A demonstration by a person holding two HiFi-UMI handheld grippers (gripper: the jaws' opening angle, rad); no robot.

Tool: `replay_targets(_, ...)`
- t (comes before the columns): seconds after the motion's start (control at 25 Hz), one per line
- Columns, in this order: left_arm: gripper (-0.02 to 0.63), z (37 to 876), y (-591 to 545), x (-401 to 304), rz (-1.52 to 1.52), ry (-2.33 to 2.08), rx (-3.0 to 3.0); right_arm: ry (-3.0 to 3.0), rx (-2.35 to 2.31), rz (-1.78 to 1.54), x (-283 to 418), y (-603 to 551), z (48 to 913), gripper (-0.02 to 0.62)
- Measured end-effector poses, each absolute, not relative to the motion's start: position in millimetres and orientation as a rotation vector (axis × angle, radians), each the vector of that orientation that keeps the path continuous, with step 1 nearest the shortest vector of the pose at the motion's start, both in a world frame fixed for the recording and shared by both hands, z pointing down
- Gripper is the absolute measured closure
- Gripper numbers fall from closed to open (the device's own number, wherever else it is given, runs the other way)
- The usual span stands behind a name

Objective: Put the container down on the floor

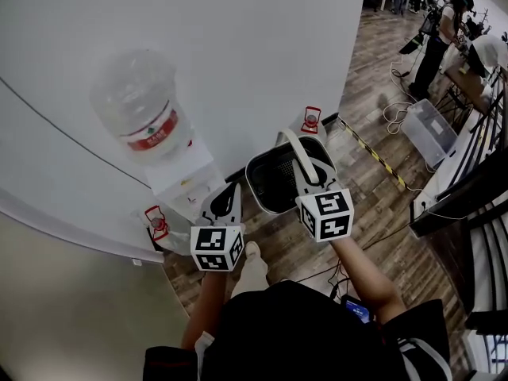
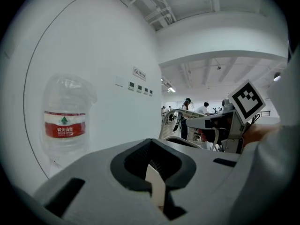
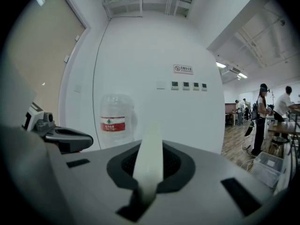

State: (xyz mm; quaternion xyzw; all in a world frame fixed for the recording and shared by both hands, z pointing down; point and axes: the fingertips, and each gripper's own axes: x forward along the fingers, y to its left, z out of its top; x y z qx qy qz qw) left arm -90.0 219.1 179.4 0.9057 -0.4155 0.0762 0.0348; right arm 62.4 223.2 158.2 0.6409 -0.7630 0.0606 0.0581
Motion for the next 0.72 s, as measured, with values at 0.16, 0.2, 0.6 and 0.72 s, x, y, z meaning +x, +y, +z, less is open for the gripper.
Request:
replay_targets(0.16, 0.591, 182.2, 200.0, -93.8, 0.251, -1.303, 2.774, -2.32, 1.925, 0.191, 59.1, 204.4, 161.5, 0.563)
replay_targets(0.2, 0.591, 180.6, 195.2, -93.0, 0.243, -1.302, 2.774, -2.322, 1.923, 0.192, 59.2, 198.8, 161.0, 0.563)
replay_targets(0.6, 0.591, 174.9, 130.8, -89.1, 0.214, -1.27, 2.771, -2.312, 1.938, 0.183, 59.8, 132.4, 152.5, 0.563)
replay_targets(0.72, 0.591, 170.6, 106.3, -89.0, 0.209, -1.252, 2.771, -2.3, 1.951, 0.185, 60.1, 110.1, 148.1, 0.563)
